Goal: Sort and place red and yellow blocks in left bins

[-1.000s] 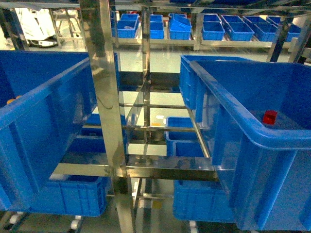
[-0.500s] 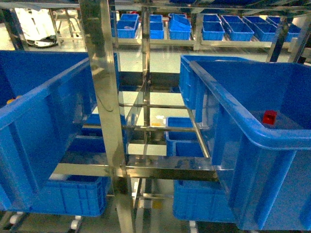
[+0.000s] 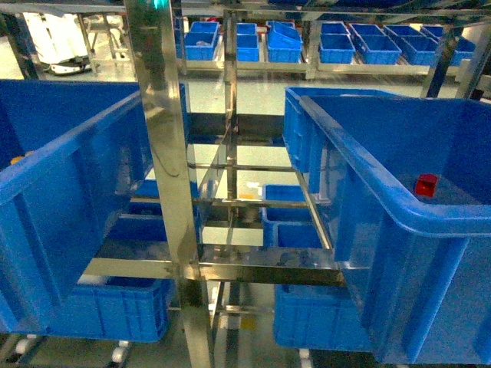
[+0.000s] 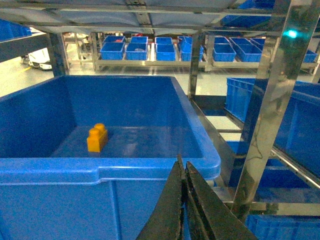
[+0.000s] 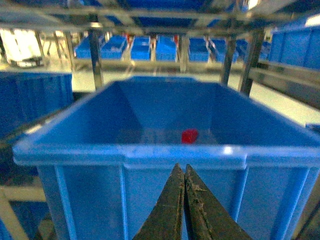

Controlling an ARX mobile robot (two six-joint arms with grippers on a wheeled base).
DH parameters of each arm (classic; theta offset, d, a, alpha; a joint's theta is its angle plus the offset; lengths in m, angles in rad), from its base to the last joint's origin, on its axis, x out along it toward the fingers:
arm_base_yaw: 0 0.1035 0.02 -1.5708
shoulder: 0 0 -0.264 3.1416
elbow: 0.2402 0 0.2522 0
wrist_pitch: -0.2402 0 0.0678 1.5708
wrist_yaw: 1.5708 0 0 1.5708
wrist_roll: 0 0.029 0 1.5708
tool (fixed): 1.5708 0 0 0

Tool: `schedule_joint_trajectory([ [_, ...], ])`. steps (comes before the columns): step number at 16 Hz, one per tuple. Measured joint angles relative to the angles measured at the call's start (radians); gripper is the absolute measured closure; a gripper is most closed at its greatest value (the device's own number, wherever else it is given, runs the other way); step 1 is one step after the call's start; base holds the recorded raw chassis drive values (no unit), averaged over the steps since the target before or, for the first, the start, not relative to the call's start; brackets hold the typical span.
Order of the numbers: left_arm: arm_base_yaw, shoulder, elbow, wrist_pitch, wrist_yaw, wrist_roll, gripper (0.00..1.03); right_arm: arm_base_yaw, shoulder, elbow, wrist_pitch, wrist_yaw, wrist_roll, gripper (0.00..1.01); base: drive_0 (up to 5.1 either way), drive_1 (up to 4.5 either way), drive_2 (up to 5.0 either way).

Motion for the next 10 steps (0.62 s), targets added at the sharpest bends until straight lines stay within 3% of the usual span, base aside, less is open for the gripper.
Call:
schedule_joint_trajectory([
  [6, 0.000, -0.119, 0.000, -0.127, 0.001, 0.000, 1.01, 0.000, -0.021, 0.000, 0.008, 0.001, 0.000, 0.99, 0.0, 0.00, 0.0],
  [7, 0.000, -0.225, 0.001, -0.283, 0.003, 0.000, 0.93, 0.000, -0.021, 0.000, 0.008, 0.001, 0.000, 0.88, 0.0, 0.00, 0.0],
  [10, -0.001, -0.268, 0.000, -0.286, 0.000, 0.000, 0.55, 0.000, -0.021, 0.000, 0.009, 0.001, 0.000, 0.49, 0.0, 0.00, 0.0],
])
